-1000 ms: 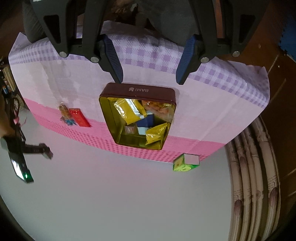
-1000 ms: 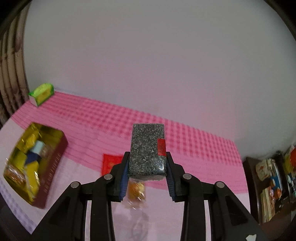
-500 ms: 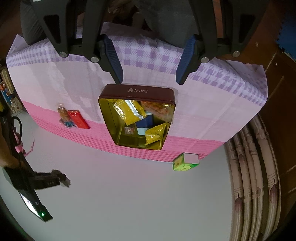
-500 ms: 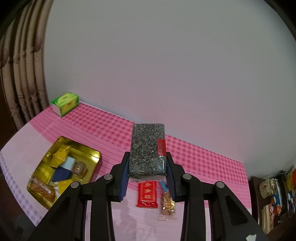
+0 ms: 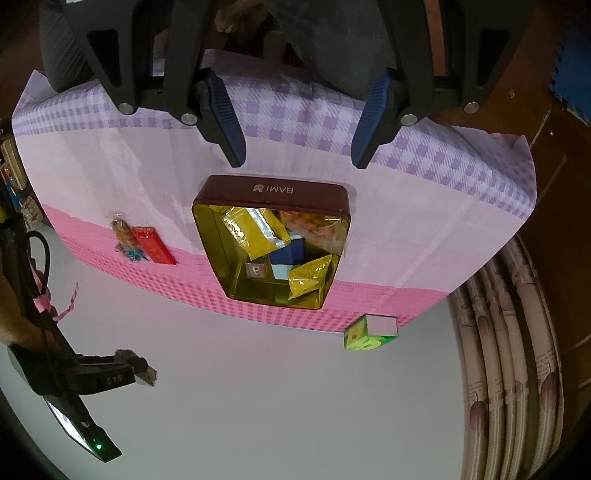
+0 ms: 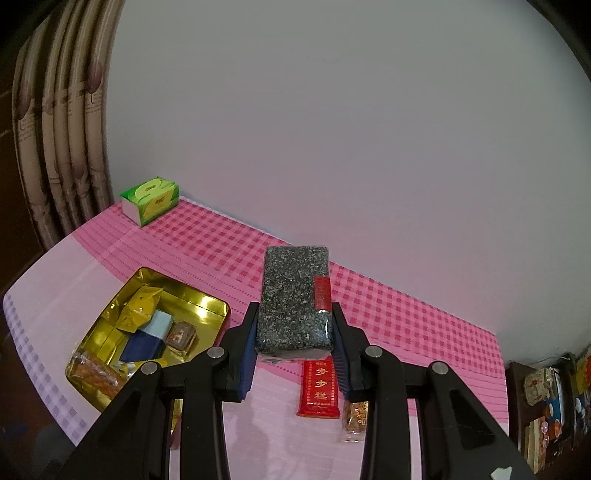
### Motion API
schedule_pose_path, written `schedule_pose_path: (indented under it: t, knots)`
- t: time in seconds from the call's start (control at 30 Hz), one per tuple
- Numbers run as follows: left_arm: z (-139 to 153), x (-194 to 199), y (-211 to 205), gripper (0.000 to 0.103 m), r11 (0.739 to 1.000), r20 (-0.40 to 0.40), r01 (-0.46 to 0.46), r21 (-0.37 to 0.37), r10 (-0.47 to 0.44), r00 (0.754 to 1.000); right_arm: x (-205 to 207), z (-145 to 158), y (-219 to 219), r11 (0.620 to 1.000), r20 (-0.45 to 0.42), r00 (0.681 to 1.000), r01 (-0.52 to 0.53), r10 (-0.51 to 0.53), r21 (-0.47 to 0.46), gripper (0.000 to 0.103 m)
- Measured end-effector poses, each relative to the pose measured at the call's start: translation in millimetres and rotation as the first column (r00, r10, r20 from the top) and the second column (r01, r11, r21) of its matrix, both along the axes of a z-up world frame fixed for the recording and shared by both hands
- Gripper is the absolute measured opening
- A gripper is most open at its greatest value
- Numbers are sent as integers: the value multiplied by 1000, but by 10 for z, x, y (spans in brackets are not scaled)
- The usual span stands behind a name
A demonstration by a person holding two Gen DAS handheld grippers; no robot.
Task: Organize snacks
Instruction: 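Carry the grey block packet with the right gripper into the tin and release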
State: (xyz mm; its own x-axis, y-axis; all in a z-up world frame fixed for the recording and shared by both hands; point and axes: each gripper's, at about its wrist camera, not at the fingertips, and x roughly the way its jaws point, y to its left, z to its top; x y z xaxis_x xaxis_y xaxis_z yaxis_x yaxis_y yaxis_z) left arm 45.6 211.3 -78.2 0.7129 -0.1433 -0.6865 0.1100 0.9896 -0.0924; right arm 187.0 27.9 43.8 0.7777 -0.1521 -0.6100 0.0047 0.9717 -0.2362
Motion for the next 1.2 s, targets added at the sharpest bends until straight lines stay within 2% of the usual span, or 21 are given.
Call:
schedule_pose_path:
  t: [0.57,1.0,1.2]
  knots:
    - [-43,37,11,61,1000,-28,-2,-6,2,1000,121,-536,417,996,-92,992,-86,87,16,32]
    - [-86,86,52,61,1000,-58,-8,-24,7,998,222,-1025,746,986,-180,970,-160,166,47,32]
    - [-119,135,92,61,999,-81,-19,-38,15,997,267,-1380,886,981,-234,953,-182,194,73,32]
